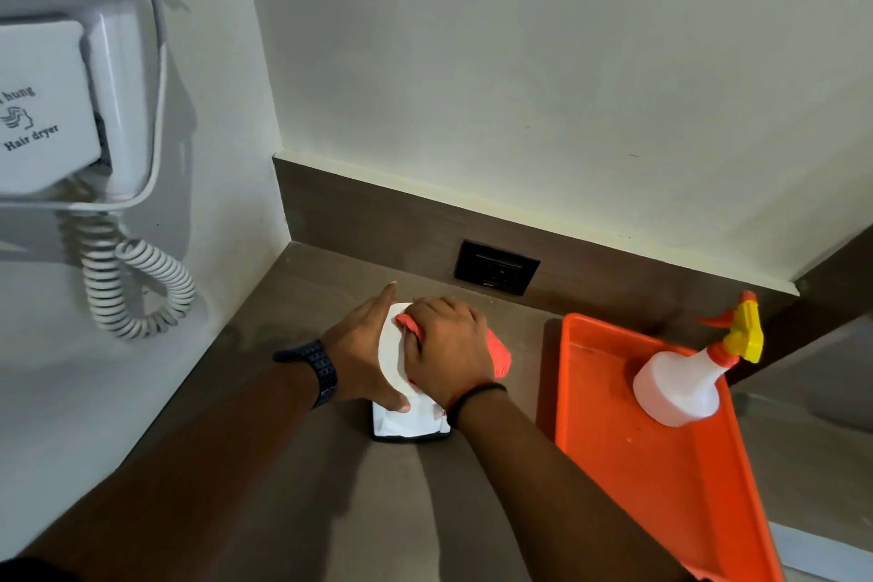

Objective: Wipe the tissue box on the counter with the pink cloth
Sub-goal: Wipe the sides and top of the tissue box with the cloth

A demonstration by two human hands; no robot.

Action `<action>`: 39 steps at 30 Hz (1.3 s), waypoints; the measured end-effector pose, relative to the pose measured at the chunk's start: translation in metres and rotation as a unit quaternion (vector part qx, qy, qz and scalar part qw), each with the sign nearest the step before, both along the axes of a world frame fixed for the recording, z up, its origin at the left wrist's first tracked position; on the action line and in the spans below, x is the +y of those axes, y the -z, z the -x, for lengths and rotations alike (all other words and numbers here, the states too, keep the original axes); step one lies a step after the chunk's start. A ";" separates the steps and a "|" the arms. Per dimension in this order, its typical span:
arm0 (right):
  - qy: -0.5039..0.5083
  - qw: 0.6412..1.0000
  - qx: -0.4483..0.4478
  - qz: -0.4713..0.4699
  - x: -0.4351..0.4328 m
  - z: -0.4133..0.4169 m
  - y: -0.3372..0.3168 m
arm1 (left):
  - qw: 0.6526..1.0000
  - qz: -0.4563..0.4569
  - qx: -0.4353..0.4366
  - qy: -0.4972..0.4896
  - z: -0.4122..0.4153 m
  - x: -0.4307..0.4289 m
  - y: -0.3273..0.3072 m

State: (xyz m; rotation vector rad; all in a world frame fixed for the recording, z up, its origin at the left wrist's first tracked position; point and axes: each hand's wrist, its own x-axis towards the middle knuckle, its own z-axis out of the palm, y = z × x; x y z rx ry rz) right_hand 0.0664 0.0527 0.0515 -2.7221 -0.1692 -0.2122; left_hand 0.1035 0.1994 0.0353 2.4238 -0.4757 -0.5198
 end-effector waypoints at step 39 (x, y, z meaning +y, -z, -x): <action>0.393 0.728 -0.056 -0.559 -0.159 0.074 0.024 | 0.985 -0.133 -0.095 0.062 0.001 -0.020 -0.021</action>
